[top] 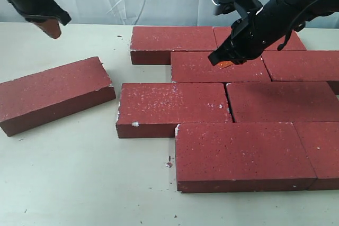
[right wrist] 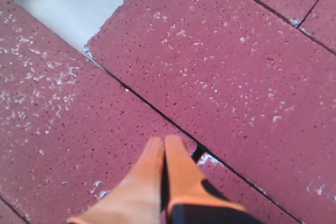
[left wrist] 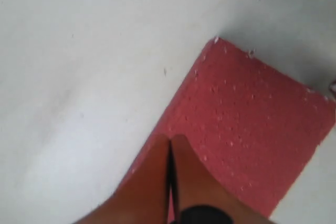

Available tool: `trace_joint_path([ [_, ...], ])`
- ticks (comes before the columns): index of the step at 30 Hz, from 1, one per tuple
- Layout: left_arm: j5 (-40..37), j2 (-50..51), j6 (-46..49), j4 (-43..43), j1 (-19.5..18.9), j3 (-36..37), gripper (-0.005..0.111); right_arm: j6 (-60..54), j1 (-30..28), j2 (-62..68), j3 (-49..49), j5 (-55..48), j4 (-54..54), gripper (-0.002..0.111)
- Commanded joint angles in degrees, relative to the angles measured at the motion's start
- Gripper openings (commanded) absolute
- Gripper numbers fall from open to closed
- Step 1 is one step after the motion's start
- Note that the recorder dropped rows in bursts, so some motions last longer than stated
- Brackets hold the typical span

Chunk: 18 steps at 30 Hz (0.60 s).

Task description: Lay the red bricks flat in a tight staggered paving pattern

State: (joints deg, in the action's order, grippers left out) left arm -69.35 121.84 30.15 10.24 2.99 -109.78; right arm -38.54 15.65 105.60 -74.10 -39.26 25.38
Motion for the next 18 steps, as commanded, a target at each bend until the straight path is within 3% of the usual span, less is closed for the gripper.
trace_joint_path([
  [1,-0.6,-7.9,-0.4,1.6,0.9,10.9,0.0,-0.6,-0.2,-0.1,0.1,0.6,-0.1,-0.001],
  [8,-0.6,-23.3,7.0,11.0,1.3,30.1,0.0,-0.6,-0.2,-0.1,0.1,0.4,-0.1,-0.001],
  [16,-0.6,-30.5,7.3,6.0,4.0,49.7,0.0,-0.6,-0.2,-0.1,0.1,-0.7,0.2,-0.001],
  [18,3.6,-30.5,7.2,3.5,4.0,53.5,0.0,-0.6,-0.2,-0.1,0.1,-0.7,0.2,-0.001],
])
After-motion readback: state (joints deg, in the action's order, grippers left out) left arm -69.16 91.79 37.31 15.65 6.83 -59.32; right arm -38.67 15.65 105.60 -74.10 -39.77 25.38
